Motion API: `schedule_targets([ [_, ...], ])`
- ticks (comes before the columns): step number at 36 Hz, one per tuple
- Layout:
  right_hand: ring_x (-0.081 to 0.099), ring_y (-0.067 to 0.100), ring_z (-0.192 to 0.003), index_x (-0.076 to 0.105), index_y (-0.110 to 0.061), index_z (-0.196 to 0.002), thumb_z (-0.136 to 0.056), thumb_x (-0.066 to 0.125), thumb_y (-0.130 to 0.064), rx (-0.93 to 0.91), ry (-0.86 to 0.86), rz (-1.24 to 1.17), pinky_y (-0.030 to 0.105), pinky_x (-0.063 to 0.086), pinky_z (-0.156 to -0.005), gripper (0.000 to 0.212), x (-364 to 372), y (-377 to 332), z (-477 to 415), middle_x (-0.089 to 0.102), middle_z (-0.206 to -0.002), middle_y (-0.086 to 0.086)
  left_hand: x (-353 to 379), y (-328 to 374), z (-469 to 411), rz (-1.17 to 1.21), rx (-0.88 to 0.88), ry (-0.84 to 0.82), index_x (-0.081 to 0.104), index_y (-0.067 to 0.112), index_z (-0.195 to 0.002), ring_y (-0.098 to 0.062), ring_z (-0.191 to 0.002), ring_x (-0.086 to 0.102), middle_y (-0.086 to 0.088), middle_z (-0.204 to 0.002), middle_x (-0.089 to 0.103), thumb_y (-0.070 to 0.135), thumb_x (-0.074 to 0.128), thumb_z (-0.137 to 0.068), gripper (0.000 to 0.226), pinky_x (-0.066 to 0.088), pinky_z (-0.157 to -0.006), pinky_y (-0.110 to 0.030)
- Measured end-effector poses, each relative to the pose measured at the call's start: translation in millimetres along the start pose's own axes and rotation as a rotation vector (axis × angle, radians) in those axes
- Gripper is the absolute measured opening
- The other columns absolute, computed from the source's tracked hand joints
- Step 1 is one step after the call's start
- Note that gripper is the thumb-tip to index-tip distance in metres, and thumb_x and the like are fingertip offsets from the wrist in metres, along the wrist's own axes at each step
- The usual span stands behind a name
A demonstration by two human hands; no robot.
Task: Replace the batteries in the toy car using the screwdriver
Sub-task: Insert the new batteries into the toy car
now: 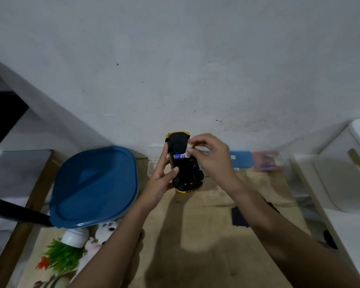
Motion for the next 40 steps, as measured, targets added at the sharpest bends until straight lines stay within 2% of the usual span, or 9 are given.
schedule_targets([
  [12,0.061,0.010,-0.096,0.067,-0.012,-0.107,-0.082,0.065,-0.006,-0.354,-0.402,0.375,0.019,0.047,-0.085,0.026,37,-16,20,0.069,-0.102,0.001,2,8,19,0.004,-0.004,-0.080,0.021,0.046,-0.143,-0.009,-0.111,0.057,0.008,-0.138,0.041,-0.008,0.050,-0.090,0.081,0.050,-0.079,-0.025],
  [18,0.065,0.020,-0.084,0.072,-0.007,-0.096,-0.076,0.069,-0.003,-0.380,-0.411,0.393,0.033,0.055,-0.077,0.020,35,-17,20,0.070,-0.092,0.007,2,13,20,0.004,0.011,-0.099,0.025,0.050,-0.139,-0.014,-0.110,0.054,0.005,-0.138,0.041,0.006,0.062,-0.077,0.085,0.050,-0.078,-0.025],
  [22,0.066,0.025,-0.077,0.075,-0.007,-0.089,-0.072,0.072,0.000,-0.382,-0.389,0.449,0.039,0.057,-0.068,0.019,36,-11,21,0.070,-0.088,0.008,2,12,18,0.000,0.038,-0.076,0.035,0.058,-0.130,-0.040,-0.130,0.035,0.014,-0.135,0.046,0.007,0.064,-0.076,0.080,0.047,-0.084,-0.026],
  [26,0.064,0.025,-0.078,0.075,-0.008,-0.089,-0.074,0.068,-0.002,-0.388,-0.362,0.478,0.041,0.057,-0.063,0.018,37,-7,23,0.069,-0.089,0.008,2,11,17,-0.003,0.025,-0.072,0.032,0.057,-0.132,-0.035,-0.134,0.034,0.009,-0.136,0.045,0.008,0.064,-0.076,0.081,0.049,-0.083,-0.026],
  [29,0.061,0.025,-0.079,0.075,-0.009,-0.091,-0.080,0.063,-0.010,-0.403,-0.364,0.482,0.040,0.055,-0.060,0.017,37,-7,25,0.068,-0.090,0.007,2,9,16,-0.013,0.011,-0.078,0.028,0.052,-0.137,-0.027,-0.126,0.045,0.007,-0.133,0.046,0.006,0.063,-0.077,0.083,0.050,-0.083,-0.027],
  [33,0.059,0.025,-0.077,0.075,-0.011,-0.091,-0.088,0.044,-0.030,-0.434,-0.387,0.499,0.039,0.053,-0.055,0.037,36,-6,27,0.065,-0.086,0.006,3,10,16,-0.049,0.034,-0.088,0.026,0.048,-0.137,-0.007,-0.089,0.054,0.006,-0.128,0.046,-0.011,0.058,-0.084,0.086,0.049,-0.077,-0.022],
  [35,0.059,0.025,-0.075,0.076,-0.011,-0.089,-0.088,0.045,-0.030,-0.439,-0.379,0.494,0.039,0.053,-0.054,0.036,34,-4,28,0.065,-0.084,0.006,5,11,15,-0.076,0.035,-0.093,0.024,0.046,-0.136,-0.010,-0.078,0.056,0.008,-0.124,0.046,-0.014,0.054,-0.085,0.084,0.049,-0.075,-0.019],
  [37,0.061,0.026,-0.074,0.076,-0.009,-0.086,-0.086,0.053,-0.024,-0.431,-0.362,0.506,0.039,0.054,-0.055,0.027,34,1,27,0.066,-0.083,0.007,7,12,14,-0.098,0.033,-0.094,0.024,0.047,-0.135,-0.032,-0.087,0.050,0.012,-0.125,0.044,-0.014,0.054,-0.085,0.084,0.048,-0.076,-0.018],
  [40,0.062,0.027,-0.072,0.076,-0.007,-0.083,-0.076,0.065,-0.012,-0.368,-0.351,0.516,0.041,0.055,-0.056,0.014,33,10,23,0.067,-0.079,0.007,8,10,12,-0.112,0.016,-0.094,0.027,0.050,-0.131,-0.020,-0.078,0.058,0.013,-0.125,0.043,-0.013,0.054,-0.085,0.083,0.049,-0.077,-0.019],
])
Point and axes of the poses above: each hand's wrist, its own z-axis away from the middle knuckle, its own x-axis out of the palm, y = z × x, the point moved 7 cm from there along -z, towards the middle knuckle
